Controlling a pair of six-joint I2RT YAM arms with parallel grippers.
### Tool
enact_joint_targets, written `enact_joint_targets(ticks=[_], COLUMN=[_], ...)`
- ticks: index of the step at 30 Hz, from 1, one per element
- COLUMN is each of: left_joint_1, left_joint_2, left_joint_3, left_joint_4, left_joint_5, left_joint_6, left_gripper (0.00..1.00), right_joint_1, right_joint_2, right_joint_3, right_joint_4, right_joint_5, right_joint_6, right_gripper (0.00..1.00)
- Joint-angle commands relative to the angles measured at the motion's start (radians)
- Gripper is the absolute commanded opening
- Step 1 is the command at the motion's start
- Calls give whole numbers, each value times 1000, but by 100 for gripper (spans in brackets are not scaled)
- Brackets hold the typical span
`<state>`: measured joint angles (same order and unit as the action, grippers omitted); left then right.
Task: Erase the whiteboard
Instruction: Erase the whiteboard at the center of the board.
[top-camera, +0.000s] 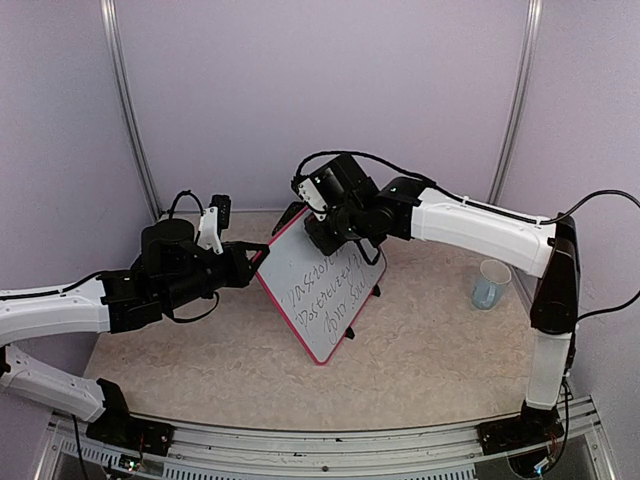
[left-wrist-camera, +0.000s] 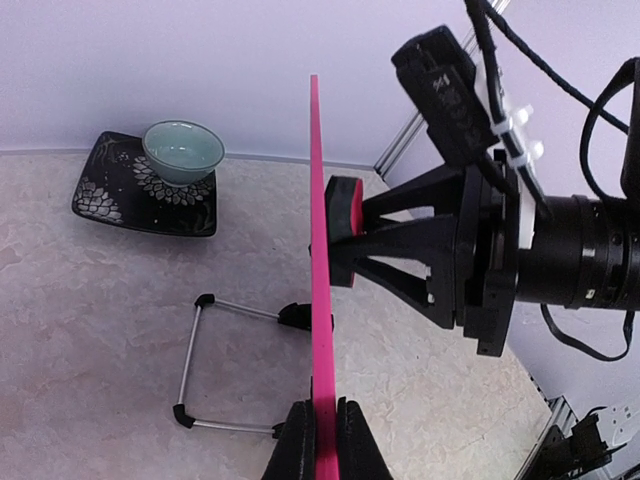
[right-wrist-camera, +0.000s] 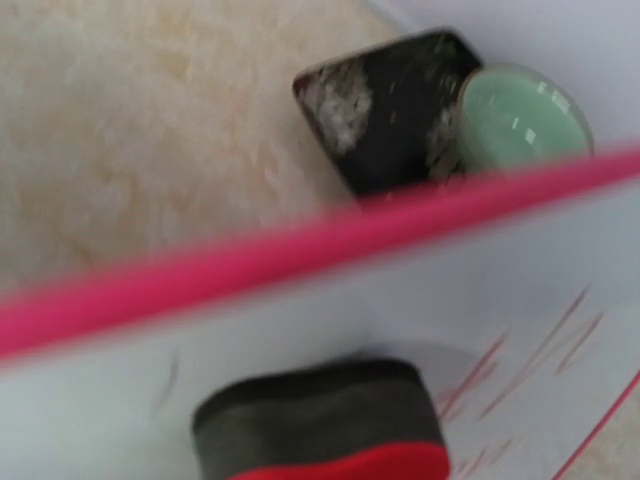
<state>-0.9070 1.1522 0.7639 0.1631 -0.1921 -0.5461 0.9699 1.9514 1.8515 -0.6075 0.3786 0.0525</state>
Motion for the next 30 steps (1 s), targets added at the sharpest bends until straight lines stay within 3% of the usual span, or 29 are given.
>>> enact_joint_targets(ticks=[1, 8, 19, 30], left_joint_1=[-56, -56, -56, -56], left_joint_2=[-11, -2, -1, 1], left_joint_3=[18, 30, 38, 36], left_joint_4=[-6, -8, -11, -14], left_joint_5=[203, 203, 202, 211], left_joint_6=[47, 54, 59, 50], left_gripper=[0, 0, 0, 0], right_joint_1=[-3, -3, -5, -5], right_joint_2=[50, 40, -23, 22], right_joint_3=[85, 48, -207, 14], right_joint_4=[82, 85, 159, 102], right_joint_5=[-45, -37, -45, -43], right_joint_6=[-16, -15, 22, -9], right_gripper=[28, 28, 28, 28])
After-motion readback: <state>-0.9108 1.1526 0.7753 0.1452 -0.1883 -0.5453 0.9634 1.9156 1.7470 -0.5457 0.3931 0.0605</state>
